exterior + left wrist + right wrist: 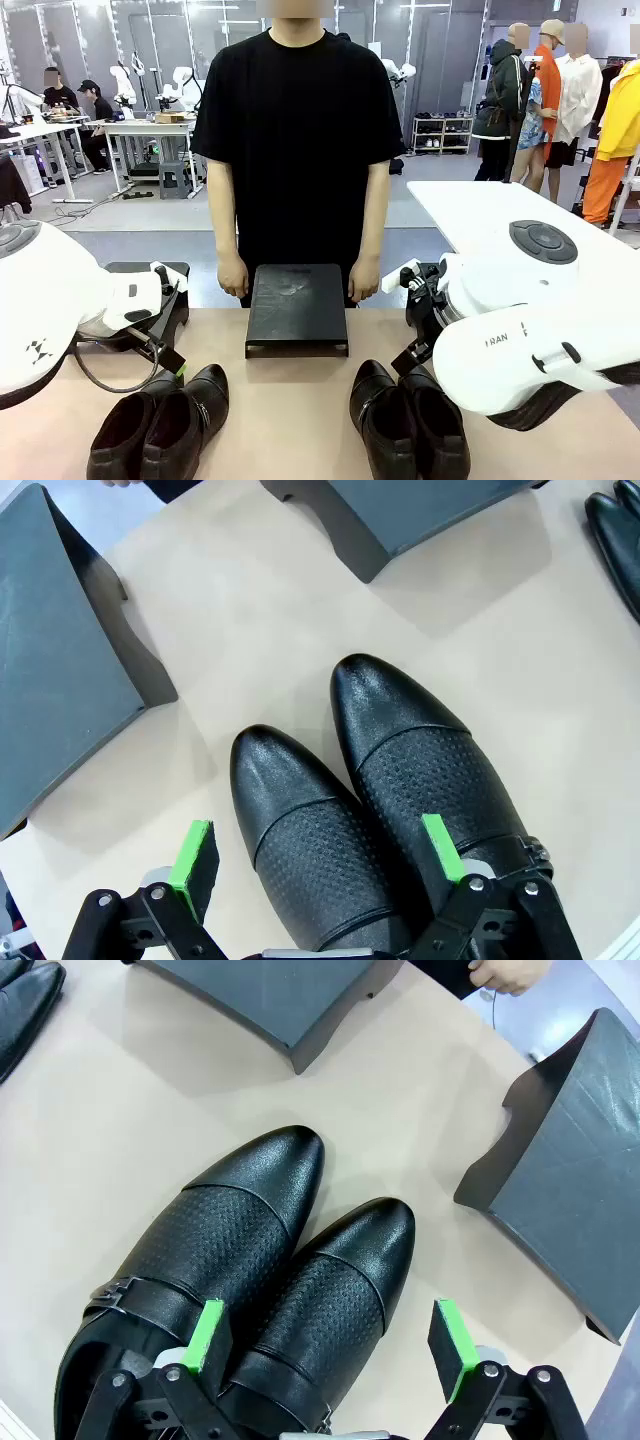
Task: Place the shoes on the stand as instructed by the person.
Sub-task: Pick up one pair of Shoes and place it on the Shoes Stand indicated by the person.
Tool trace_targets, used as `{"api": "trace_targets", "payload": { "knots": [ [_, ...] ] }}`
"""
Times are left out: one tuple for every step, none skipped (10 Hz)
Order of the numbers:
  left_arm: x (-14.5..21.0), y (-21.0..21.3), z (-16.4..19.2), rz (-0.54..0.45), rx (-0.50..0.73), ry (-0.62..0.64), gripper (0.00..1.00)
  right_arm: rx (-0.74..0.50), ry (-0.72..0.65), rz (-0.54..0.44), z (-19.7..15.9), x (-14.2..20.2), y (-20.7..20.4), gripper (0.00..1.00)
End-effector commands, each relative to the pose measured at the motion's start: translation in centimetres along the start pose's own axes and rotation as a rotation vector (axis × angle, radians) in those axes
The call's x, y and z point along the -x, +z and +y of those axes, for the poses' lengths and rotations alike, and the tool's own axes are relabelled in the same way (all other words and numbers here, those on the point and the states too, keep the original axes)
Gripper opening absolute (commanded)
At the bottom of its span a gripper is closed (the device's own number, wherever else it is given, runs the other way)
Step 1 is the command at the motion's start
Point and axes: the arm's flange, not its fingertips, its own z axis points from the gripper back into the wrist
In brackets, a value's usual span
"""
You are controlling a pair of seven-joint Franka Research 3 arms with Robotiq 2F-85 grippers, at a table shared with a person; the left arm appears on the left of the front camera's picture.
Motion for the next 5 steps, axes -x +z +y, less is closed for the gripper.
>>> {"api": "trace_targets", "payload": {
  "knots": [
    [-0.01,0.0,-0.03,0.0,0.0,-0.001,1.0,0.0,0.0,0.0,0.0,0.0,0.0,1.0],
    [-0.01,0.0,-0.03,0.0,0.0,-0.001,1.0,0.0,0.0,0.0,0.0,0.0,0.0,1.0],
    [-0.01,0.0,-0.03,0.0,0.0,-0.001,1.0,0.0,0.0,0.0,0.0,0.0,0.0,1.0],
    [-0.01,0.0,-0.03,0.0,0.0,-0.001,1.0,0.0,0.0,0.0,0.0,0.0,0.0,1.0],
    [-0.01,0.0,-0.03,0.0,0.0,-0.001,1.0,0.0,0.0,0.0,0.0,0.0,0.0,1.0]
  ]
}}
